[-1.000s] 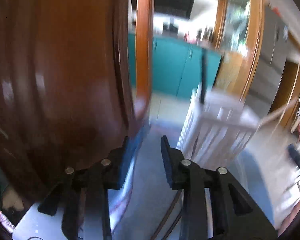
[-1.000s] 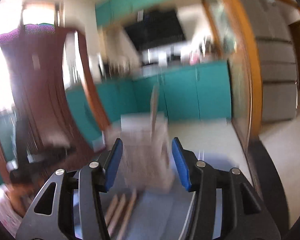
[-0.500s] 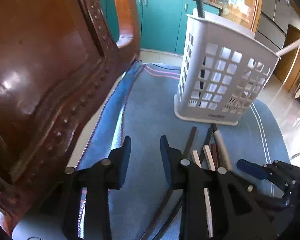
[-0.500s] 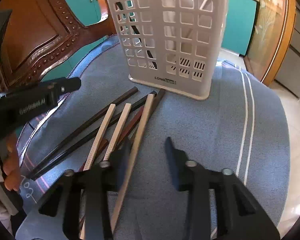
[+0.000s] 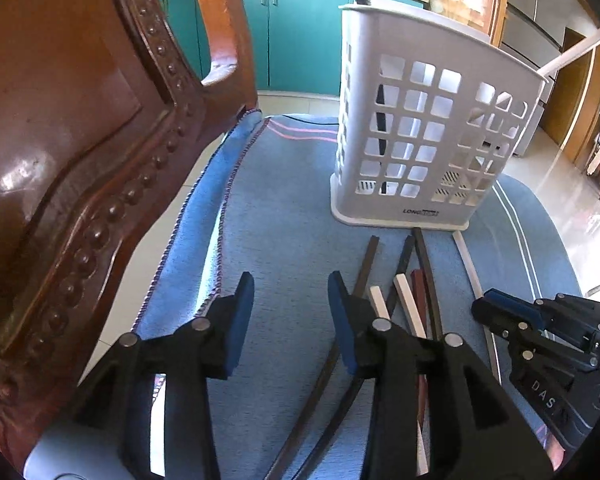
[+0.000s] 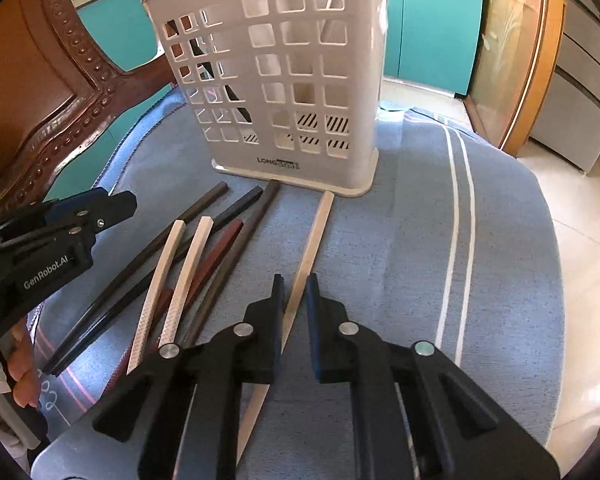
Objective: Organize utensils
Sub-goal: 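Move the left tool to the pile and grasp a light chopstick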
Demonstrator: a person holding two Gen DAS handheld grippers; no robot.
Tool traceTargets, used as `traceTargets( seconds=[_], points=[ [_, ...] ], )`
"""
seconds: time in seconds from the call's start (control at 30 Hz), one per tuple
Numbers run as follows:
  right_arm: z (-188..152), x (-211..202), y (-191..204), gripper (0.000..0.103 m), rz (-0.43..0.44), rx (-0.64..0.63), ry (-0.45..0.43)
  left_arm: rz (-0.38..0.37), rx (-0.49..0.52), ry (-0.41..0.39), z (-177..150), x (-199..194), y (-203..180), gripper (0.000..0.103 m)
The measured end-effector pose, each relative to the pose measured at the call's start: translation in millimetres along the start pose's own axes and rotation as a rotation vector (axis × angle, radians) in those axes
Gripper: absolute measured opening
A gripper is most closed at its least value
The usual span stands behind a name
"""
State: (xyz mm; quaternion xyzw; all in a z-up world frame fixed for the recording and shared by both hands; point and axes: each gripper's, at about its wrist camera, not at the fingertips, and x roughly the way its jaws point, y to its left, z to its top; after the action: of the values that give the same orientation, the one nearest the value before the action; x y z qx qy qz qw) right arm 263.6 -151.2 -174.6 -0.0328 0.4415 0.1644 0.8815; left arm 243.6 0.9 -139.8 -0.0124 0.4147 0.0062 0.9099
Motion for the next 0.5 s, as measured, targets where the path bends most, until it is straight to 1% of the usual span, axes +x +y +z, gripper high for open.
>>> traceTargets(
  seconds=[0.1,0.5],
  points=[
    [-8.9,-4.2,5.3,0.012,-0.003,-0.005,-0.002,-0.005,0.01,0.007,-1.3,5.4,-6.8,0.041],
    [-8.4,-2.9,1.8,0.012,-0.016,0.029,-0.003,-0.042,0.066,0.024,-11.3,6.9,-27.5,0.045]
  ],
)
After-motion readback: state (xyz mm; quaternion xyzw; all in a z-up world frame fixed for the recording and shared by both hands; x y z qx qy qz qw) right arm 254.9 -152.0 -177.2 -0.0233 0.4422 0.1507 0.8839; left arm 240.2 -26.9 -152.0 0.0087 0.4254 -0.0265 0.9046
